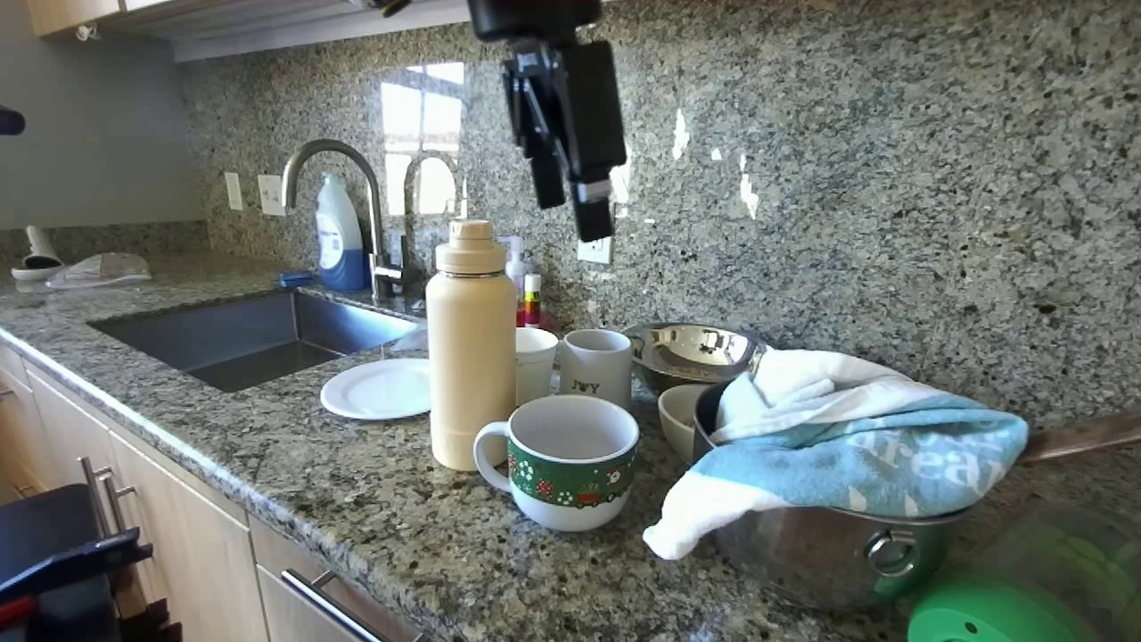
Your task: Use the towel to wipe the plate
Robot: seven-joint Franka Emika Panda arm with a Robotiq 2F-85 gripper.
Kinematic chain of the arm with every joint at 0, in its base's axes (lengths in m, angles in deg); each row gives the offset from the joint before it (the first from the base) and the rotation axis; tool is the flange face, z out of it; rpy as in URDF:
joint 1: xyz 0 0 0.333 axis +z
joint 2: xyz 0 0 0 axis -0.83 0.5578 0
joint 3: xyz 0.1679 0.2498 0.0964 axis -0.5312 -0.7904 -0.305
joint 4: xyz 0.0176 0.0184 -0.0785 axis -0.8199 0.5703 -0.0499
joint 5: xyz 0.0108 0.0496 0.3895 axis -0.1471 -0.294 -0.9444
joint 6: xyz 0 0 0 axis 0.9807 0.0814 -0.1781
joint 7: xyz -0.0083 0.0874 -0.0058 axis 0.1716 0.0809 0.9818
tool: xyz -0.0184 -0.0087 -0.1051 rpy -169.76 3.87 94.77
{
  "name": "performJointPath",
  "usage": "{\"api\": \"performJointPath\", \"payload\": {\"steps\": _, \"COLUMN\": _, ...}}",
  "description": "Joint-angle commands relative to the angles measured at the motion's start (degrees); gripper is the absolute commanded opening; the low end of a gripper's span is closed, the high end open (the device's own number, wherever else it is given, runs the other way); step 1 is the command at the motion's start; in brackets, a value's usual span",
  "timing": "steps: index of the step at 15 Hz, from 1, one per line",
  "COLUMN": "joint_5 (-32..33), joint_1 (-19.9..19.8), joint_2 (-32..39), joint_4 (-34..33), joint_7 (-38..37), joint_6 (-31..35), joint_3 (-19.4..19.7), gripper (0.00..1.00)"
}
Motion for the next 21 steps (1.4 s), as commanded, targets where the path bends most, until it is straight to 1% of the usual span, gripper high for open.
{"api": "performJointPath", "payload": {"steps": 1, "joint_5": 0.62, "joint_1": -1.83, "joint_2": 7.72, "joint_4": -6.30, "joint_7": -5.64, "joint_6": 8.03, "joint_3": 0.29, "gripper": 1.00}}
{"api": "performJointPath", "payload": {"steps": 2, "joint_5": -0.07, "joint_1": -1.72, "joint_2": 8.45, "joint_4": -7.38, "joint_7": -6.57, "joint_6": 7.18, "joint_3": 0.45, "gripper": 1.00}}
{"api": "performJointPath", "payload": {"steps": 3, "joint_5": 0.08, "joint_1": -1.00, "joint_2": 5.07, "joint_4": -4.08, "joint_7": -3.76, "joint_6": 6.36, "joint_3": 0.69, "gripper": 1.00}}
{"api": "performJointPath", "payload": {"steps": 6, "joint_5": 0.02, "joint_1": -1.25, "joint_2": 8.12, "joint_4": -6.73, "joint_7": -5.21, "joint_6": 6.55, "joint_3": 0.86, "gripper": 1.00}}
{"api": "performJointPath", "payload": {"steps": 7, "joint_5": 0.90, "joint_1": -1.56, "joint_2": 9.74, "joint_4": -7.63, "joint_7": -6.55, "joint_6": 6.40, "joint_3": 0.61, "gripper": 1.00}}
{"api": "performJointPath", "payload": {"steps": 11, "joint_5": -1.60, "joint_1": -1.90, "joint_2": 19.56, "joint_4": -14.41, "joint_7": -5.60, "joint_6": 6.69, "joint_3": 2.75, "gripper": 1.00}}
{"api": "performJointPath", "payload": {"steps": 14, "joint_5": -3.06, "joint_1": -1.91, "joint_2": 25.47, "joint_4": -18.89, "joint_7": -5.60, "joint_6": 6.13, "joint_3": 3.71, "gripper": 1.00}}
{"api": "performJointPath", "payload": {"steps": 18, "joint_5": -5.59, "joint_1": -2.40, "joint_2": 32.00, "joint_4": -23.55, "joint_7": -4.90, "joint_6": 5.57, "joint_3": 3.62, "gripper": 1.00}}
{"api": "performJointPath", "payload": {"steps": 21, "joint_5": -5.62, "joint_1": -2.35, "joint_2": 35.49, "joint_4": -25.76, "joint_7": -5.80, "joint_6": 6.04, "joint_3": 3.60, "gripper": 1.00}}
